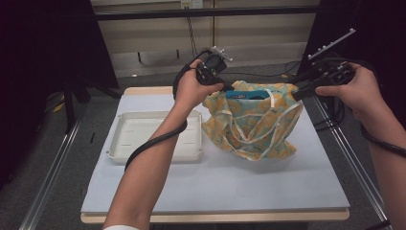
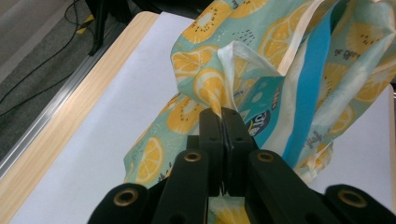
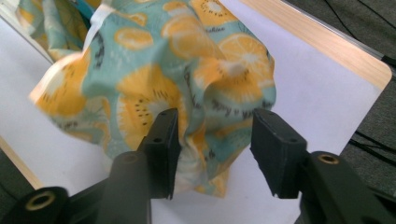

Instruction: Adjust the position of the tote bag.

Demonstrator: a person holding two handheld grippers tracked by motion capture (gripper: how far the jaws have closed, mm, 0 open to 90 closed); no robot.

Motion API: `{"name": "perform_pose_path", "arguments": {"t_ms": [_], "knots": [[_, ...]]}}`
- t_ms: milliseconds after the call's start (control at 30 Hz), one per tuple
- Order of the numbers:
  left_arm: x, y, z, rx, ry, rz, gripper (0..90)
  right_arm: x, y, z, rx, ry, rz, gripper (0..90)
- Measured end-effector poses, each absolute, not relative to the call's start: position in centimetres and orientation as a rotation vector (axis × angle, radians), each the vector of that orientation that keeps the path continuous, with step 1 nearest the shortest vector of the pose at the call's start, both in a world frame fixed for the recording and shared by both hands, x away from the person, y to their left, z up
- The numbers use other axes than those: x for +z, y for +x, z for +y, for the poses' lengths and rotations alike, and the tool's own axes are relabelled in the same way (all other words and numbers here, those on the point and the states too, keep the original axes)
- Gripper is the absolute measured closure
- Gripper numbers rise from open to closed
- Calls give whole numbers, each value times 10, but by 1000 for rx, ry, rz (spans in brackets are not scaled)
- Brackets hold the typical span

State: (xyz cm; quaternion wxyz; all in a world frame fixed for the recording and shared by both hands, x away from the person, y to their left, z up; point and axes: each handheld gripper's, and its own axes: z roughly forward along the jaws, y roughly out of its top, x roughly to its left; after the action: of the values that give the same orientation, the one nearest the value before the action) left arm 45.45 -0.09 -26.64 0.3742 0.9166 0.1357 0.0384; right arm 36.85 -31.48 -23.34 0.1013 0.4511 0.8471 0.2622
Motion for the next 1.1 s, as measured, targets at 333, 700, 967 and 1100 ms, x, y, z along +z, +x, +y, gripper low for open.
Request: {"name": "perform_pose_path", "arguments": {"t_ms": [333,700,967,1100], "knots": [[-264,453,2,105,2343,368,895,-216,351,-313,802,1239,2531,455],[-261,449,1,108,2354,345,895,-225,364,-280,778,1128,2618,592],[-257,449,8,108,2351,341,897,-216,371,-277,834,1157,2610,882],[-252,448,12,105,2338,352,897,-207,373,-278,882,1173,2581,890]]}}
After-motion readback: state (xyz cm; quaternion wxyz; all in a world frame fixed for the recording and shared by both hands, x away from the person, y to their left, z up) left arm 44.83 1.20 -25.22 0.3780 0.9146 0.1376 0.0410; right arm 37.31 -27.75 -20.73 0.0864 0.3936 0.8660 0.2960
